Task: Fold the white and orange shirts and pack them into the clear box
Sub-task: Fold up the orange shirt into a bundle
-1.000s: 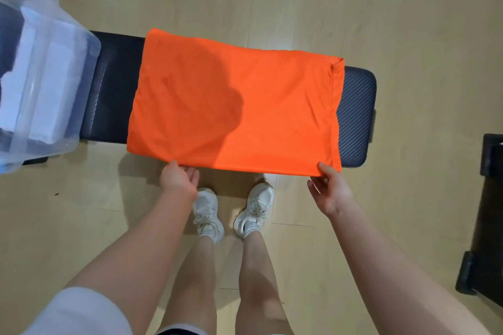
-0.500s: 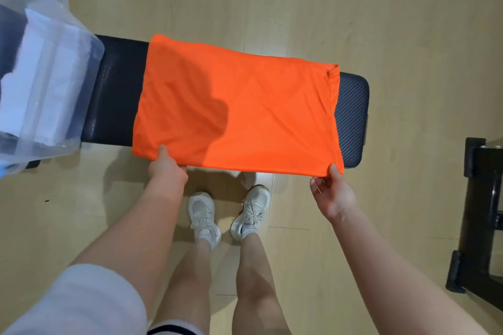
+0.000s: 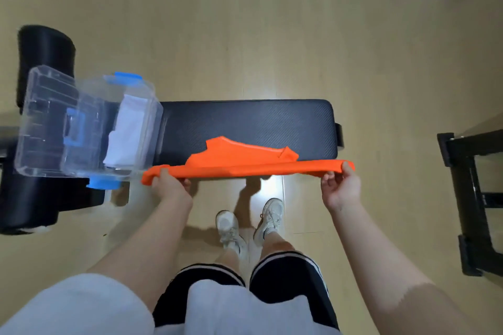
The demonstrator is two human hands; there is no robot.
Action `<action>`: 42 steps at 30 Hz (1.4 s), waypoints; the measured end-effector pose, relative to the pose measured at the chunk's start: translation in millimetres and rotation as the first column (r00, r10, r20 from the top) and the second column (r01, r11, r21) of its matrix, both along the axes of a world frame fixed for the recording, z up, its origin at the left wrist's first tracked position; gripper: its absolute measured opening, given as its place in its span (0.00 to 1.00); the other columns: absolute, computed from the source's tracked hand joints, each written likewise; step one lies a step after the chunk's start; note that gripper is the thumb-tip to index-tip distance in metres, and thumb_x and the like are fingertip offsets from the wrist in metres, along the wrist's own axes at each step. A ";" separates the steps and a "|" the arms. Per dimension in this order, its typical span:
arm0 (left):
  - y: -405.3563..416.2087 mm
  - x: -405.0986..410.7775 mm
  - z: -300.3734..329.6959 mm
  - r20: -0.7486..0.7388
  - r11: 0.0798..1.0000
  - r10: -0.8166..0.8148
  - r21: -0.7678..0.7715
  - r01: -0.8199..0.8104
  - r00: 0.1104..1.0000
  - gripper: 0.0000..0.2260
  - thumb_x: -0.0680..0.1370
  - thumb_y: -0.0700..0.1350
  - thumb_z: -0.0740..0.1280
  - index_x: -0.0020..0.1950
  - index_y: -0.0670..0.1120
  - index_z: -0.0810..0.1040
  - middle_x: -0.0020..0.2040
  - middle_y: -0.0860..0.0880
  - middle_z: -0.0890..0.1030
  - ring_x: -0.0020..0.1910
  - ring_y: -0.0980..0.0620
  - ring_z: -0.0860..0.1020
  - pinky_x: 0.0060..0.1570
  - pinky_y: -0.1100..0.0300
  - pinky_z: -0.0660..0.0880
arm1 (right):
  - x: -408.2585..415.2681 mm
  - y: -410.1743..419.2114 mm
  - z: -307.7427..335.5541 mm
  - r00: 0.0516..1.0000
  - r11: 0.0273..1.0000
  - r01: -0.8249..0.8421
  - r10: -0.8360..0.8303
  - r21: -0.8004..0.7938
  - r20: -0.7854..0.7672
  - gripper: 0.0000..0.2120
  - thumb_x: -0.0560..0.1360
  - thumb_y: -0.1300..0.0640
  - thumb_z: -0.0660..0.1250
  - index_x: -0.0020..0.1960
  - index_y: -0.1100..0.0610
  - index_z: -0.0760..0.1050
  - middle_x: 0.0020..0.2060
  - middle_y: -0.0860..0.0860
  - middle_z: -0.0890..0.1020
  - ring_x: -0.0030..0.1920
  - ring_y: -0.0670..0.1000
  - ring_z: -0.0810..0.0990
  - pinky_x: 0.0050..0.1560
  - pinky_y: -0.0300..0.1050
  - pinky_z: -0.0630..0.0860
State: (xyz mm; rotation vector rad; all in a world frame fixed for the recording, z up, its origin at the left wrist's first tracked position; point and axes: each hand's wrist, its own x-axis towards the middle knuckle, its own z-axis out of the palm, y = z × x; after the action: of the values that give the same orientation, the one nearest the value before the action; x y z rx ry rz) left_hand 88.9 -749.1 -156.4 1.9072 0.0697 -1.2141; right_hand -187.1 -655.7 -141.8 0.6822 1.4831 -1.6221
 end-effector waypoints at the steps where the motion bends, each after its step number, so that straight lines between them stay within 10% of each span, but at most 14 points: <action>1: -2.5 -0.2 11.5 -0.039 0.999 0.039 -0.017 -0.040 0.998 0.04 0.78 0.43 0.57 0.52 0.46 0.70 0.35 0.48 0.72 0.27 0.52 0.70 0.18 0.70 0.67 | 0.4 -3.8 4.7 1.000 1.000 0.008 -0.008 0.003 0.001 0.11 0.79 0.56 0.58 0.39 0.57 0.69 0.27 0.49 0.74 0.17 0.42 0.69 0.21 0.32 0.67; 15: -114.4 -40.9 -43.3 -0.081 1.000 0.011 0.021 -0.009 0.997 0.11 0.80 0.44 0.55 0.41 0.41 0.71 0.34 0.46 0.77 0.31 0.52 0.78 0.24 0.67 0.75 | -73.5 -116.0 -88.7 0.981 0.937 -0.192 0.181 0.293 0.064 0.08 0.78 0.57 0.61 0.40 0.54 0.70 0.15 0.47 0.74 0.14 0.42 0.72 0.16 0.31 0.68; 29: -246.6 -98.2 -176.8 0.053 0.993 -0.088 0.087 0.083 0.995 0.14 0.81 0.44 0.52 0.37 0.44 0.69 0.34 0.48 0.76 0.27 0.56 0.78 0.25 0.67 0.71 | -140.0 -254.5 -211.9 0.946 0.874 -0.325 0.292 0.361 0.142 0.09 0.78 0.60 0.60 0.39 0.57 0.69 0.25 0.51 0.77 0.17 0.44 0.76 0.18 0.31 0.70; 33: -257.9 -102.3 -192.7 0.090 0.981 -0.191 -0.014 0.193 0.977 0.12 0.82 0.45 0.52 0.41 0.46 0.68 0.37 0.47 0.77 0.29 0.57 0.80 0.29 0.67 0.72 | -147.4 -270.5 -233.3 0.943 0.875 -0.331 0.318 0.354 0.094 0.09 0.78 0.59 0.60 0.39 0.57 0.69 0.15 0.49 0.75 0.17 0.44 0.76 0.18 0.31 0.69; 38: -239.5 -101.4 -205.8 0.126 0.874 -0.470 -0.070 0.480 0.874 0.15 0.81 0.48 0.55 0.67 0.46 0.68 0.53 0.50 0.75 0.51 0.54 0.75 0.43 0.65 0.70 | -138.6 -268.3 -234.0 0.871 0.836 -0.458 0.490 0.302 -0.036 0.13 0.81 0.51 0.52 0.41 0.53 0.68 0.33 0.47 0.77 0.22 0.41 0.75 0.23 0.33 0.64; 42: -190.8 -97.7 -205.0 0.210 0.746 -0.649 -0.012 0.666 0.731 0.09 0.81 0.42 0.56 0.56 0.46 0.75 0.43 0.53 0.77 0.44 0.54 0.75 0.42 0.64 0.71 | -133.9 -235.8 -218.4 0.771 0.759 -0.511 0.612 0.403 -0.175 0.11 0.78 0.59 0.58 0.37 0.54 0.67 0.28 0.50 0.73 0.17 0.42 0.67 0.17 0.32 0.58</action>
State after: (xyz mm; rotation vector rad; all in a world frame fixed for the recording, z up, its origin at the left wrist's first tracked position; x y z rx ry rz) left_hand -8.9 -939.9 -361.4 2.0245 -0.8291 -1.4344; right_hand -321.0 -891.5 -360.3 0.1108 1.9785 -1.0275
